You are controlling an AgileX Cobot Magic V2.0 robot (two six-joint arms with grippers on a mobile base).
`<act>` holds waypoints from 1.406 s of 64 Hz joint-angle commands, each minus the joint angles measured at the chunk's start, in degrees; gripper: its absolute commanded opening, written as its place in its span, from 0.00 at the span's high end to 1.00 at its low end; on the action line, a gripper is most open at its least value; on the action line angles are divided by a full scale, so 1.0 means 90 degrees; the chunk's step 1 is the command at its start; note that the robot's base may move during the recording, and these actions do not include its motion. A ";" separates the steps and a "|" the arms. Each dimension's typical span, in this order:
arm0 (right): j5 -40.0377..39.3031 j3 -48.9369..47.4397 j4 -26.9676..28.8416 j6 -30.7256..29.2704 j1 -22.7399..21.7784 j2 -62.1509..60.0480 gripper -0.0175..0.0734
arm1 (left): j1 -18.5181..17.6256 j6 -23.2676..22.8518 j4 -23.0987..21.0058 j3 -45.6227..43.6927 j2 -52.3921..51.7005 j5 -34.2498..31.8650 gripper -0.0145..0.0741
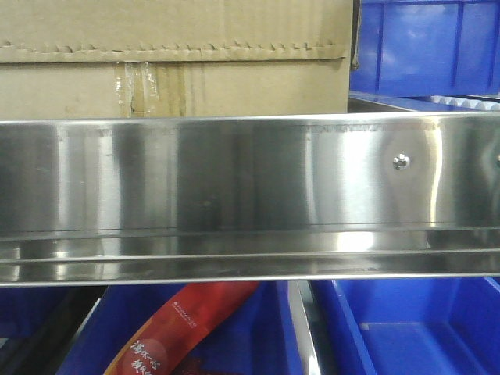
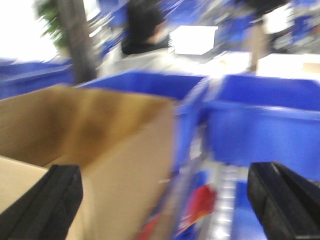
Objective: Grab carton from right shelf to conveyor
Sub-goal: 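Close both grippers on the carton's opposite side walls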
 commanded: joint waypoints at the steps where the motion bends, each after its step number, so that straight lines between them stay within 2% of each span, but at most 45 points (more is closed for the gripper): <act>1: 0.0620 -0.0917 -0.0048 0.0043 0.0186 0.0770 0.18 | -0.0057 -0.0002 0.0029 -0.0852 0.0705 0.0588 0.43; 11: 0.2299 -0.2986 -0.0048 0.0448 0.0211 0.2377 0.18 | 0.0078 -0.0410 0.0056 -0.2351 0.1886 0.1553 0.43; 19: 0.3488 -0.4612 -0.0105 0.0910 0.0211 0.3495 0.18 | 0.0356 -0.0410 0.0056 -0.3380 0.2704 0.2366 0.42; 24: 0.4127 -0.5540 -0.0304 0.1161 0.0234 0.4087 0.18 | 0.0544 -0.0420 0.0056 -0.3789 0.3158 0.2698 0.38; 31: 0.4659 -0.6555 -0.0321 0.1172 0.0234 0.4911 0.18 | 0.0791 -0.0467 0.0056 -0.4171 0.3647 0.2823 0.29; 35: 0.4659 -0.6965 -0.0379 0.1243 0.0234 0.5292 0.18 | 0.0875 -0.0467 0.0056 -0.4259 0.3871 0.2823 0.27; 43: 0.4659 -0.7415 -0.0639 0.1283 0.0234 0.5967 0.18 | 0.0933 -0.0467 0.0056 -0.4269 0.4295 0.2823 0.27; 68: 0.4659 -0.7429 -0.0558 0.1283 0.0234 0.6927 0.19 | 0.0933 -0.0494 0.0067 -0.4269 0.5114 0.2776 0.27; 74: 0.4659 -0.7429 -0.0558 0.1283 0.0234 0.6956 0.28 | 0.0933 -0.0511 0.0064 -0.4269 0.5173 0.2789 0.30; 77: 0.4659 -0.7429 -0.0558 0.1283 0.0234 0.6956 0.36 | 0.0933 -0.0527 0.0064 -0.4269 0.5173 0.2789 0.38; 82: 0.4659 -0.7429 -0.0558 0.1283 0.0234 0.6956 0.58 | 0.0933 -0.0527 0.0064 -0.4269 0.5173 0.2811 0.56; 86: 0.4659 -0.7429 -0.0558 0.1283 0.0234 0.6956 0.78 | 0.0933 -0.0527 0.0114 -0.4269 0.5173 0.2899 0.79; 87: 0.4659 -0.7429 -0.0558 0.1283 0.0234 0.6956 0.84 | 0.0933 -0.0527 0.0132 -0.4269 0.5173 0.2947 0.87; 88: 0.4659 -0.7429 -0.0558 0.1283 0.0234 0.6956 0.87 | 0.0933 -0.0527 0.0163 -0.4269 0.5173 0.2980 0.90; 90: 0.4659 -0.7429 -0.0558 0.1283 0.0234 0.6956 0.91 | 0.0933 -0.0527 0.0181 -0.4269 0.5173 0.3046 0.85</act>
